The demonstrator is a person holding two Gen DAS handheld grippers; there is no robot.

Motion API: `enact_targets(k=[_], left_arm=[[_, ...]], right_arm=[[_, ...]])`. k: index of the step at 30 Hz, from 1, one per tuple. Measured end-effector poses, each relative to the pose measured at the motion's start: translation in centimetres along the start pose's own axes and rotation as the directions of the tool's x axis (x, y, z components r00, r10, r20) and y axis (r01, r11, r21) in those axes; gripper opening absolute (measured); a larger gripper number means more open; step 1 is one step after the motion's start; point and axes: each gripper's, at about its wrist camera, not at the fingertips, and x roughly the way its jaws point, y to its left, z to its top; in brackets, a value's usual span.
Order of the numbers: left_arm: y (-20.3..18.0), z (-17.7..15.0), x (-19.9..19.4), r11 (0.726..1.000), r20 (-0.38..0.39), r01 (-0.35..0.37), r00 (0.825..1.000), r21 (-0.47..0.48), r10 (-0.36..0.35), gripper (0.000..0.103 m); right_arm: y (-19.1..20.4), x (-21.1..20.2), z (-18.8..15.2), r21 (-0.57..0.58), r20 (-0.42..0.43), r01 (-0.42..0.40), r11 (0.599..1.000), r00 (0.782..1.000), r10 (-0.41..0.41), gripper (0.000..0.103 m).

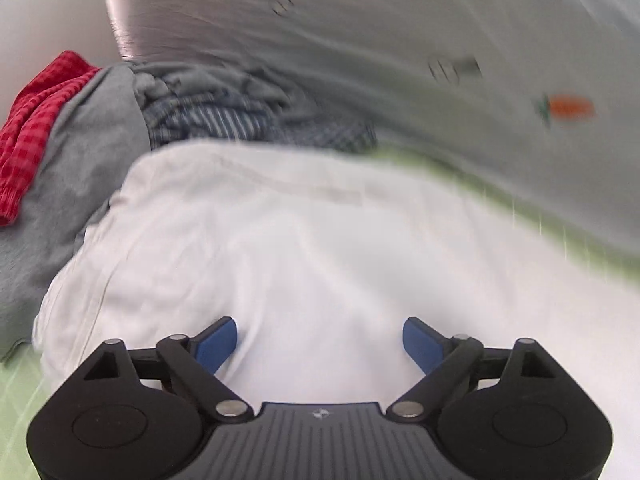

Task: Fold clothes
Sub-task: 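Grasp the shirt collar with the left gripper while the right gripper lifts the shirt side, then lay the shirt side over the body and smooth it with both grippers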

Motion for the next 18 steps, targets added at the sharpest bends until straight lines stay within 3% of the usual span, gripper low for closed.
enact_targets(k=[6,10,18], left_arm=[[-1.7,-2.5,-0.5,0.989,-0.015,-0.036,0.999,0.143,0.038,0.099],[-1.8,-2.2,0.0,0.991,-0.032,-0.04,0.998,0.129,0.045,0.101],[-1.9,-2.6,0.2,0.991,-0.042,-0.045,0.998,0.124,0.051,0.103]], right_arm=[[-6.4,-0.7,-3.3,0.186,-0.052,0.056,0.981,0.998,-0.047,0.103],[-7.7,1.1,-3.2,0.269,-0.034,0.018,0.963,0.999,-0.009,0.103],[-8.2,0.4,-2.9,0.281,0.014,0.106,0.954,0.993,-0.114,0.103]])
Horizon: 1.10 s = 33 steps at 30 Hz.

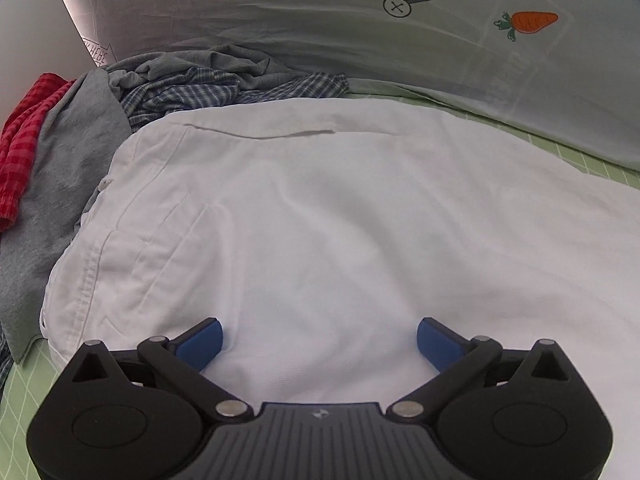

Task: Fold clothes
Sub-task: 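Lay the shirt side over the body and smooth it with both grippers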

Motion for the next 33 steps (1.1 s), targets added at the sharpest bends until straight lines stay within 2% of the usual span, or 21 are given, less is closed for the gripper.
enact_targets(k=[2,8,16,19,20,23,27,29,31,33], left_arm=[[-0.2,-0.1,0.2,1.0,-0.005,-0.007,1.0,0.007,0.008,0.103],[-0.4,0.2,1.0,1.0,-0.036,-0.013,0.999,0.018,0.013,0.103],[0.3,0.0,0.9,1.0,-0.02,0.009,1.0,0.001,-0.009,0.103],[0.2,-0.1,0.8,1.0,-0.013,0.004,1.0,-0.002,-0.004,0.103],[0.2,-0.1,0.8,1.0,-0.012,0.003,1.0,-0.003,-0.003,0.103],[0.2,-0.2,0.8,1.0,-0.007,0.003,1.0,-0.008,-0.003,0.103],[0.1,-0.2,0.7,1.0,-0.006,-0.006,1.0,-0.019,0.006,0.103],[0.0,0.0,0.8,1.0,-0.02,-0.012,1.0,-0.022,0.012,0.103],[0.0,0.2,0.8,1.0,-0.032,-0.013,0.999,-0.021,0.012,0.103],[0.0,0.3,0.9,1.0,-0.036,-0.009,0.999,-0.021,0.008,0.103]], right_arm=[[-0.5,-0.7,-0.1,-0.015,0.017,0.012,1.0,1.0,-0.012,0.103],[-2.0,1.1,-0.8,0.002,-0.041,-0.039,0.999,0.998,0.039,0.103],[0.9,2.8,-0.1,-0.021,-0.047,-0.14,0.99,0.989,0.139,0.103],[2.0,3.1,0.0,-0.006,-0.048,-0.086,0.996,0.995,0.085,0.103],[2.1,3.1,0.1,0.002,-0.049,-0.093,0.996,0.995,0.093,0.103],[1.9,2.9,0.2,0.042,-0.058,-0.178,0.983,0.982,0.181,0.103],[2.2,2.8,0.0,0.048,-0.06,-0.205,0.977,0.976,0.208,0.103],[2.5,2.8,0.0,0.049,-0.072,-0.242,0.969,0.967,0.246,0.103],[3.1,2.8,0.0,0.031,-0.09,-0.282,0.959,0.955,0.284,0.096],[4.1,2.7,-0.3,-0.028,-0.1,-0.282,0.959,0.955,0.278,0.075]])
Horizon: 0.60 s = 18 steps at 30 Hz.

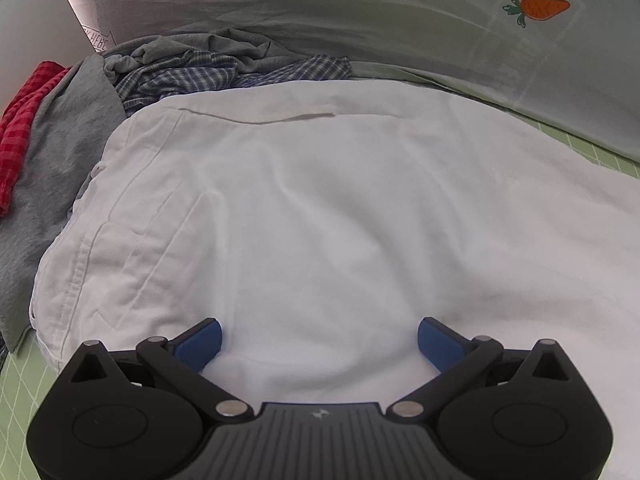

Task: Fold clothes
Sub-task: 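Lay the shirt side over the body and smooth it with both grippers, then grasp the white shirt sleeve with the right gripper and fold it over the body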

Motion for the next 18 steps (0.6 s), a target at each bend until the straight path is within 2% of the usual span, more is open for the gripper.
enact_targets(k=[2,5,6,9,12,18], left_arm=[[0.1,0.0,0.0,1.0,-0.003,0.003,1.0,0.0,-0.003,0.103],[0.0,0.0,0.0,1.0,0.001,0.0,1.0,0.003,0.0,0.103],[0.0,0.0,0.0,1.0,0.001,0.001,1.0,0.005,-0.001,0.103],[0.1,-0.1,0.0,1.0,0.0,0.01,1.0,0.014,-0.01,0.103],[0.1,-0.2,-0.1,0.999,-0.006,0.023,1.0,0.03,-0.023,0.103],[-0.2,-1.6,-1.1,0.994,-0.045,0.057,0.998,0.095,-0.053,0.103]], right_arm=[[0.8,0.2,-0.2,-0.049,0.004,0.055,0.997,0.998,-0.055,0.066],[0.8,-0.1,-0.3,-0.056,0.012,0.12,0.991,0.993,-0.119,0.032],[0.5,-0.2,-0.3,-0.041,0.013,0.126,0.991,0.992,-0.125,0.028],[0.1,-1.0,-0.6,-0.015,0.015,0.148,0.989,0.989,-0.148,0.023],[0.6,-2.3,-1.6,-0.041,0.028,0.226,0.973,0.974,-0.225,0.021],[-2.5,-7.1,-4.1,-0.056,0.011,0.3,0.952,0.954,-0.3,0.021]])
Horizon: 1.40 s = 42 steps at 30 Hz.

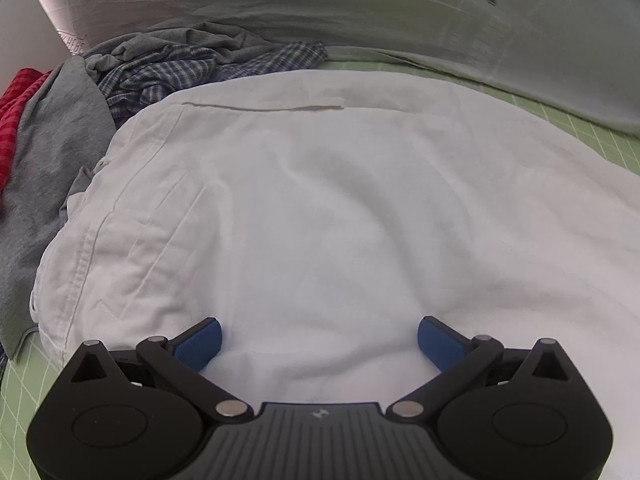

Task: Fold clothes
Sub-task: 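Grasp the white shirt sleeve with the right gripper and fold it over the body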

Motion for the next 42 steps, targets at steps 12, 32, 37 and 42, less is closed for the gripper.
enact_targets(k=[12,32,37,42], left_arm=[[0.1,-9.3,-4.8,0.996,-0.079,0.086,0.993,0.024,-0.084,0.103],[-1.3,-13.4,-7.7,0.991,-0.064,0.008,0.998,-0.135,-0.017,0.103],[-1.9,-13.1,-8.0,0.988,-0.096,-0.027,0.995,-0.152,0.012,0.103],[-2.2,-12.8,-8.0,0.987,-0.116,-0.059,0.992,-0.147,0.042,0.103]], right_arm=[[-13.7,-10.3,-7.7,0.063,-0.098,0.142,0.988,0.986,-0.136,0.021],[-21.3,-8.2,-3.8,0.06,-0.111,0.116,0.991,0.988,-0.109,0.068],[-21.5,-8.4,-0.7,-0.019,-0.023,0.273,0.962,0.962,-0.273,0.082],[-19.6,-6.1,2.2,-0.063,0.04,0.083,0.995,0.996,-0.081,0.094]])
